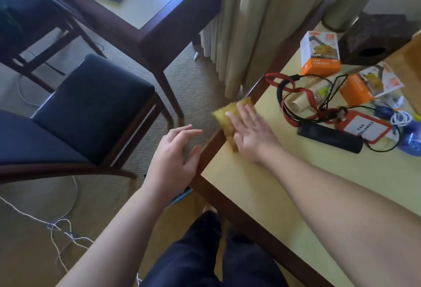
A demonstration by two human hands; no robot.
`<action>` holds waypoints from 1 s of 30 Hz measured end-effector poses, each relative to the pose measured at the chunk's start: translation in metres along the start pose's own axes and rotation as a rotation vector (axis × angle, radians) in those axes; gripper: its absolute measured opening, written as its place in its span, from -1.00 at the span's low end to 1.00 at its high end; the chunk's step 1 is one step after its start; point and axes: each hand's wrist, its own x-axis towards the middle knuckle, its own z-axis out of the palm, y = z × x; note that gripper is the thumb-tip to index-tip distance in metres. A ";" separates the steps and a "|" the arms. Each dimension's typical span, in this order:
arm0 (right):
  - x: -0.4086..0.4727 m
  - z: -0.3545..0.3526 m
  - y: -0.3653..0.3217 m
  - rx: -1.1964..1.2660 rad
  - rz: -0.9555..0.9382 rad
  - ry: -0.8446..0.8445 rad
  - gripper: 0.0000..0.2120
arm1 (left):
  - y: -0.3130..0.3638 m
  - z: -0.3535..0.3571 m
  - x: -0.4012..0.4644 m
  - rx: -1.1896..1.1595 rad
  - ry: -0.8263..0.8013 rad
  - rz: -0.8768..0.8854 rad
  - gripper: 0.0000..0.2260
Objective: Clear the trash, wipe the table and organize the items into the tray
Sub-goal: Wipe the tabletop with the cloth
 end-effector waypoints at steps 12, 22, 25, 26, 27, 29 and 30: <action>-0.076 0.026 0.027 0.098 0.116 0.052 -0.39 | 0.013 0.021 0.006 0.049 -0.154 0.023 -0.68; -0.210 0.084 0.092 0.014 -0.026 0.120 -0.37 | 0.048 0.085 0.031 0.250 -0.351 0.077 -0.61; -0.202 0.071 0.099 0.223 0.468 0.261 -0.41 | 0.059 0.108 0.037 0.282 -0.325 0.084 -0.63; -0.196 0.072 0.080 0.241 0.568 0.303 -0.41 | 0.062 0.119 0.037 0.280 -0.315 0.083 -0.64; -0.195 0.078 0.057 0.262 0.579 0.336 -0.40 | 0.067 0.130 0.037 0.275 -0.311 0.086 -0.65; -0.213 0.092 0.019 0.226 0.254 0.244 -0.40 | 0.072 0.154 0.035 0.276 -0.327 0.116 -0.65; -0.236 0.100 0.015 0.192 0.041 0.102 -0.40 | 0.074 0.166 0.033 0.290 -0.343 0.136 -0.65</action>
